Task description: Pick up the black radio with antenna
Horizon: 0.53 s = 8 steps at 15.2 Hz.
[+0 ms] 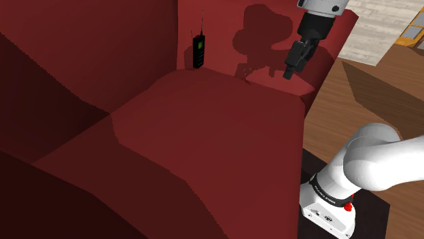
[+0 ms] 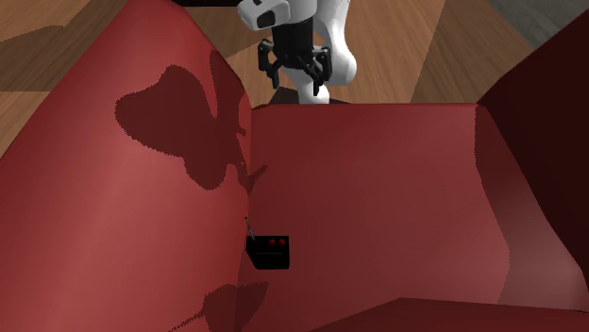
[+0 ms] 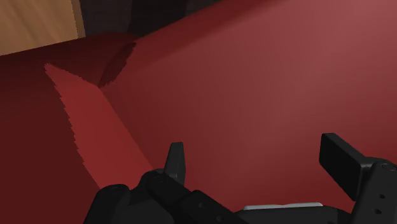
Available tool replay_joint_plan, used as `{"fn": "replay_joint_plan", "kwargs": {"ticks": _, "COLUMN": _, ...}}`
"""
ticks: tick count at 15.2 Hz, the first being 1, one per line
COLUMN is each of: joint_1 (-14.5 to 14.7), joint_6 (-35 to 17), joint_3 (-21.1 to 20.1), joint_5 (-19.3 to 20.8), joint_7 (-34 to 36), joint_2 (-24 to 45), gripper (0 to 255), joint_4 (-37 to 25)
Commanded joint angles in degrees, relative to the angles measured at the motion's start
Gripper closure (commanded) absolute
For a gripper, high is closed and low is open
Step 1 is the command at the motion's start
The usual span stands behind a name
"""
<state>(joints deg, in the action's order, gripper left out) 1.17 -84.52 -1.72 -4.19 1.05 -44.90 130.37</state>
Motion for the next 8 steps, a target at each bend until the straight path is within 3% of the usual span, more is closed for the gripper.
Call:
{"fn": "replay_joint_plan", "kwargs": {"ticks": 1, "joint_1": 0.00, "joint_6": 0.00, "joint_3": 0.00, "joint_5": 0.00, "joint_7": 0.00, "joint_2": 0.00, "gripper": 0, "joint_4": 0.00}}
{"fn": "replay_joint_plan", "kwargs": {"ticks": 8, "joint_1": 1.06, "joint_6": -10.37, "joint_3": -1.02, "joint_5": 2.08, "joint_7": -3.74, "joint_2": 11.61, "gripper": 0, "joint_4": -6.62}}
